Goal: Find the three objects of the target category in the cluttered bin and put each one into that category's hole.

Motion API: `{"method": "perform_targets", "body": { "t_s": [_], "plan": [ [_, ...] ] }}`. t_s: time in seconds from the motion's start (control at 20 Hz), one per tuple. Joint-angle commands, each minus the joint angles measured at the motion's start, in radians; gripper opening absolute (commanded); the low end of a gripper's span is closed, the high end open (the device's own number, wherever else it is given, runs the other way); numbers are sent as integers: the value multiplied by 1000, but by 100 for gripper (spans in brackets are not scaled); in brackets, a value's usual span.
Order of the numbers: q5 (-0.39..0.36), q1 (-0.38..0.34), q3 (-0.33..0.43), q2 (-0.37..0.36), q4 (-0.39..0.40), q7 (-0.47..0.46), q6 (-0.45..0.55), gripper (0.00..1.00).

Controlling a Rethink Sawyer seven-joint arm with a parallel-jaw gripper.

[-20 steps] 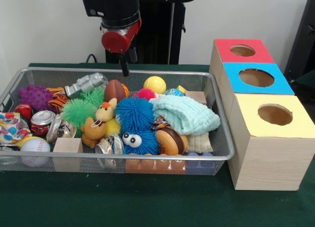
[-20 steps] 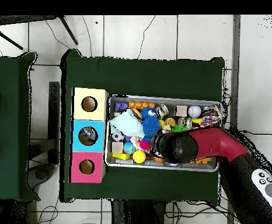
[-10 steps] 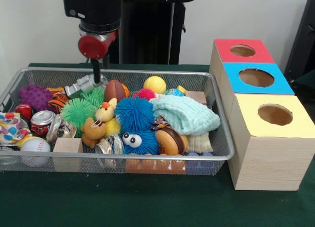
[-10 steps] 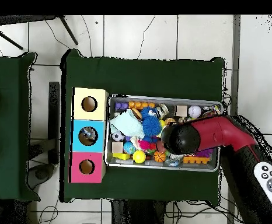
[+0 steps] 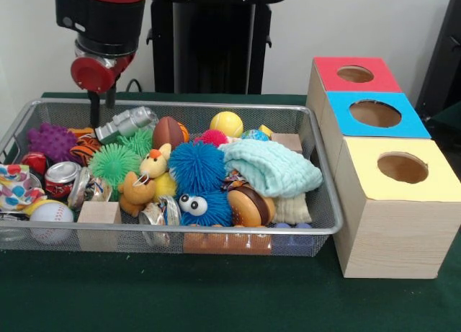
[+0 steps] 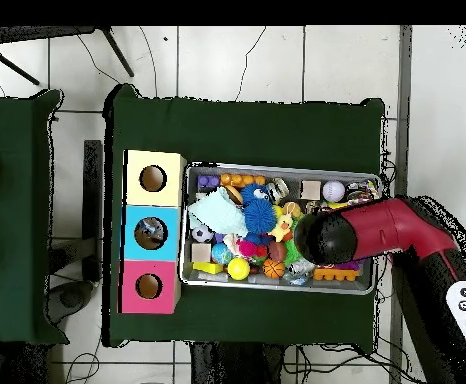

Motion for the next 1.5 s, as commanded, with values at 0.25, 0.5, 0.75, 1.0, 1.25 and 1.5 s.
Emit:
{"method": "perform_targets", "body": {
  "t_s": [0.25, 0.5, 0.75, 1.0, 1.25, 1.5],
  "plan": [
    [-56, -38, -74, 74, -21, -248, 114, 100],
    [9, -92, -30, 150, -7, -367, 155, 100],
    [82, -145, 41, 244, -22, -457, 171, 100],
    [96, -155, 54, 277, -28, -486, 187, 100],
    [120, -162, 72, 281, 22, -476, 164, 100],
    [124, -168, 80, 281, 44, -463, 136, 100]
  ]
}}
